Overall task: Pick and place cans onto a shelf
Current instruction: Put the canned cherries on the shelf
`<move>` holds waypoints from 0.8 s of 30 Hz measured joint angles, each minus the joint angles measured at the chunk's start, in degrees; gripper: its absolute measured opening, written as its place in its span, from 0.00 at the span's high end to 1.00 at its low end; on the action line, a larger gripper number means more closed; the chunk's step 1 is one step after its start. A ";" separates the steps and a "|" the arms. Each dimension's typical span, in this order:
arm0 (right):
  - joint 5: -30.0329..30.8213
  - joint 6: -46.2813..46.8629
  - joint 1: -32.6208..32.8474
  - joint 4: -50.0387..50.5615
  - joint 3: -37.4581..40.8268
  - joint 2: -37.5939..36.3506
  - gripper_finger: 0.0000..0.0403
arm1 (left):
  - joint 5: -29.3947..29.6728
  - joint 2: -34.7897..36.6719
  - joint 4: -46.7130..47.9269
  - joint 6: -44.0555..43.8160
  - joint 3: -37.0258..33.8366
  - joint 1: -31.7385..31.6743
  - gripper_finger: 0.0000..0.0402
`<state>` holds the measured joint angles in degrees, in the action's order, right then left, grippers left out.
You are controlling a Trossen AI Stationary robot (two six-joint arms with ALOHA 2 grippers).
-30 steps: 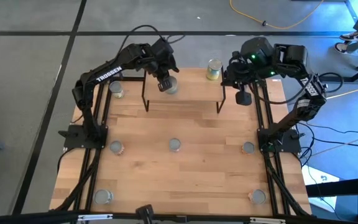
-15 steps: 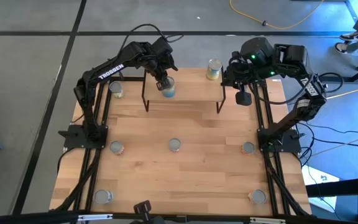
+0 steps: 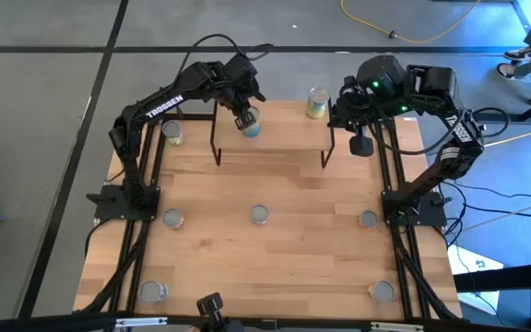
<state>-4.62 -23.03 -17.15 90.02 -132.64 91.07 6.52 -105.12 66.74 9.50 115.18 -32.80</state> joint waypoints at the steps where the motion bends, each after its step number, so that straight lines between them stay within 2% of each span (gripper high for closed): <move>1: 0.00 0.00 0.00 0.00 0.00 0.00 0.98 | 0.00 0.01 0.00 0.03 0.00 0.00 0.91; 6: 0.00 -0.01 0.00 0.00 0.00 -0.01 0.98 | 0.07 0.19 -0.51 0.04 0.00 0.55 0.90; 10: 0.00 0.00 0.00 0.00 0.00 -0.02 0.98 | 0.54 1.78 0.18 0.02 0.00 2.31 0.94; 13: 0.01 -0.01 0.00 0.00 0.00 -0.02 0.98 | 0.59 3.44 3.46 -0.27 0.02 3.82 0.99; 19: -0.02 0.00 0.00 0.00 0.00 -0.02 0.98 | -0.65 4.04 18.34 -5.50 -0.21 5.88 1.00; 24: 0.01 0.03 0.02 0.00 0.00 -0.02 0.98 | -0.77 3.45 17.52 -4.50 -4.00 6.53 1.00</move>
<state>-4.61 -23.00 -17.12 90.02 -132.64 91.05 5.75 -101.67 84.26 5.00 111.18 -26.27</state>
